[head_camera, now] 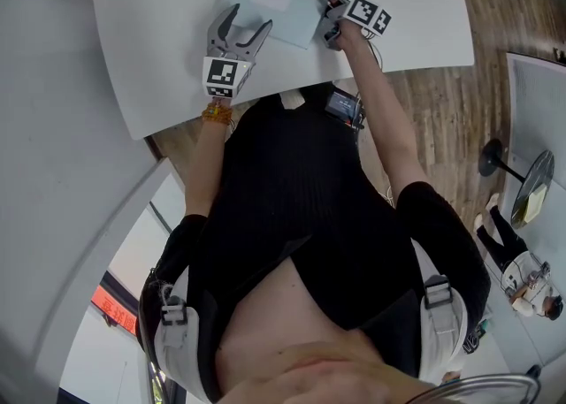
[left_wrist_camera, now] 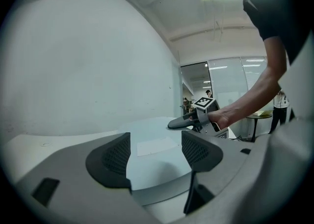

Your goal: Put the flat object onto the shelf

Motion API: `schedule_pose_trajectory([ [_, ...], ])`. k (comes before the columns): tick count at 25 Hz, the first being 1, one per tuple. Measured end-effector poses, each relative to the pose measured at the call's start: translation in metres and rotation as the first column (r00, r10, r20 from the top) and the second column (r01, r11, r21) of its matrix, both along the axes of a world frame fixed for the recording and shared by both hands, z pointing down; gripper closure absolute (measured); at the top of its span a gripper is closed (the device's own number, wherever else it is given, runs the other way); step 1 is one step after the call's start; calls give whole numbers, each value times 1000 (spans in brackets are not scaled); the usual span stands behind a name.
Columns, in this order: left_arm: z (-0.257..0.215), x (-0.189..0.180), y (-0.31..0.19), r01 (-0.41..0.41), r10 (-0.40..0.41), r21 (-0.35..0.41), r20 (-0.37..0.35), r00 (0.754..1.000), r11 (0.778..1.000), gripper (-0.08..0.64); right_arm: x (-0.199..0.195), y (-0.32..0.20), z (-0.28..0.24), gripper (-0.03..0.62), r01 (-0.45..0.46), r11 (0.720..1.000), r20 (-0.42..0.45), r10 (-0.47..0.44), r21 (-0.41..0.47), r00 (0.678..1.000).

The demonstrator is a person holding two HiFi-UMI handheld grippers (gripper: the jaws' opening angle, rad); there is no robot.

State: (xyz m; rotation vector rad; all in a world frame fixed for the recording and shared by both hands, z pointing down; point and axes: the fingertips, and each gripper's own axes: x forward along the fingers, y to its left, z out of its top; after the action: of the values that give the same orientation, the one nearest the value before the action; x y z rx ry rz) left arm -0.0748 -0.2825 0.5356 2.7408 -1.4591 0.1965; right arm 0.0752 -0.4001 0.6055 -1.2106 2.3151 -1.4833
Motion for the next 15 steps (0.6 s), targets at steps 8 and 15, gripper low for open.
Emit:
schedule_pose_trajectory([
  [8,5,-18,1,57,-58,15,40,998,998,229,13,1,-4,270,13,993,-296,23,118,955],
  [15,26,-98,-14,155,-163,-107,-71,984,982,229,0,65,-29,270,120,976,-356,-49,181,933],
])
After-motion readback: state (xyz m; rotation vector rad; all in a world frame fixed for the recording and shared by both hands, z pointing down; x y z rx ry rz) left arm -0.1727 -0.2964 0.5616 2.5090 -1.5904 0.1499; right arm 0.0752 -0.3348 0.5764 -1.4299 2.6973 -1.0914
